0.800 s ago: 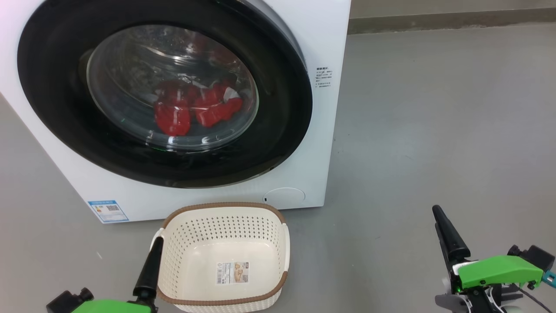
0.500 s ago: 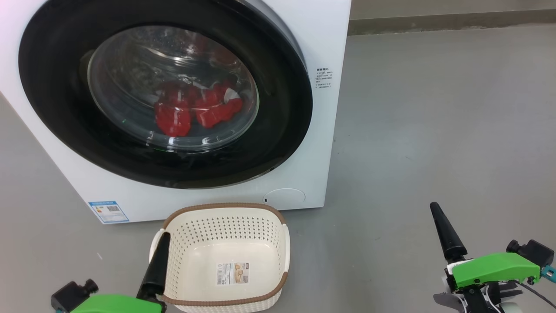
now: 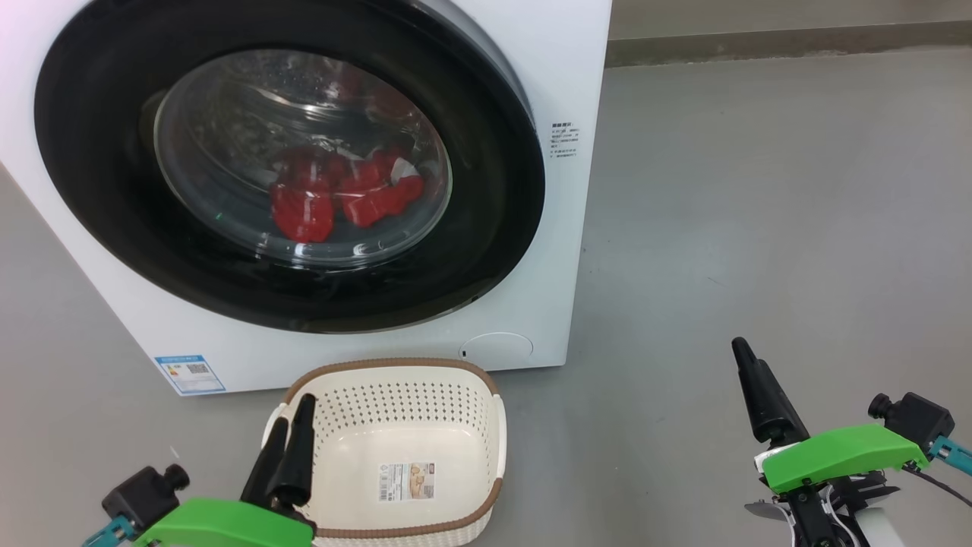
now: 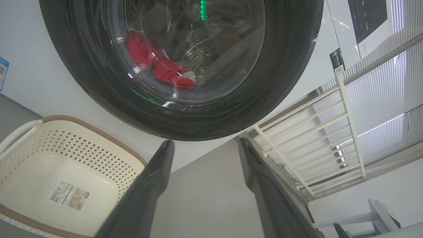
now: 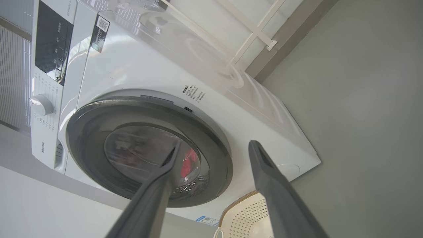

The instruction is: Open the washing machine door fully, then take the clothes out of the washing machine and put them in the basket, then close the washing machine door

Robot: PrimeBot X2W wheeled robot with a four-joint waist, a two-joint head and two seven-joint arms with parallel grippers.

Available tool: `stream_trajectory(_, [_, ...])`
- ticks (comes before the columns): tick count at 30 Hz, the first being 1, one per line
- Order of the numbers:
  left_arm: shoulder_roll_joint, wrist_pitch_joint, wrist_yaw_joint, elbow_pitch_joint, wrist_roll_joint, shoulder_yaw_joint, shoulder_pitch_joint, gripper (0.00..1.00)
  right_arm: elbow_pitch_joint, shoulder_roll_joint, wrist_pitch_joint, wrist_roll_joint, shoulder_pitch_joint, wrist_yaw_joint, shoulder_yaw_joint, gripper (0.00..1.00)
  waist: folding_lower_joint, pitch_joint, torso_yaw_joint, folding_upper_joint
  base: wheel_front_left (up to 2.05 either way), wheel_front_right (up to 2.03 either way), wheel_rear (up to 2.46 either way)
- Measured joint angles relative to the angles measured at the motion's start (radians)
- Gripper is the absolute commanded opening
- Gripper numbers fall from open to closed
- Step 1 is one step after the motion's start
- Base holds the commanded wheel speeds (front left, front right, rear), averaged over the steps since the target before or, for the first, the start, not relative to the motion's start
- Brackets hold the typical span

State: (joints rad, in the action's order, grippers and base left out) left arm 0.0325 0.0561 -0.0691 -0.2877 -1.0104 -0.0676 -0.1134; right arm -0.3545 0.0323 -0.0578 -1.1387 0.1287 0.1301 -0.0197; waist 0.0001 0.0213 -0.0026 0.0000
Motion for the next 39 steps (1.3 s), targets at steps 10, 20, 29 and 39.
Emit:
stream_trajectory(10, [0.000, 0.030, 0.035, -0.014, 0.134, -0.030, -0.025, 1.00, -0.002, 0.001, -0.030, 0.121, 0.016, 0.000, -0.025, 1.00, 0.0000, 0.006, 0.002, 0.0000, 0.00, 0.00, 0.00])
stream_trajectory(20, [0.000, 0.057, 0.066, -0.047, 0.251, -0.044, -0.052, 1.00, -0.016, 0.002, -0.058, 0.263, 0.026, 0.000, -0.029, 1.00, 0.0000, 0.011, 0.002, 0.0000, 0.00, 0.00, 0.00])
stream_trajectory(29, [0.001, 0.082, 0.088, -0.059, 0.352, -0.054, -0.075, 1.00, -0.029, 0.003, -0.079, 0.369, 0.052, 0.000, -0.028, 1.00, 0.0000, 0.016, -0.001, 0.0000, 0.00, 0.00, 0.00])
stream_trajectory(39, [0.001, 0.106, 0.106, -0.104, 0.435, -0.071, -0.094, 1.00, -0.033, 0.005, -0.110, 0.502, 0.065, 0.000, -0.033, 1.00, 0.0000, 0.023, -0.003, 0.0000, 0.00, 0.00, 0.00])
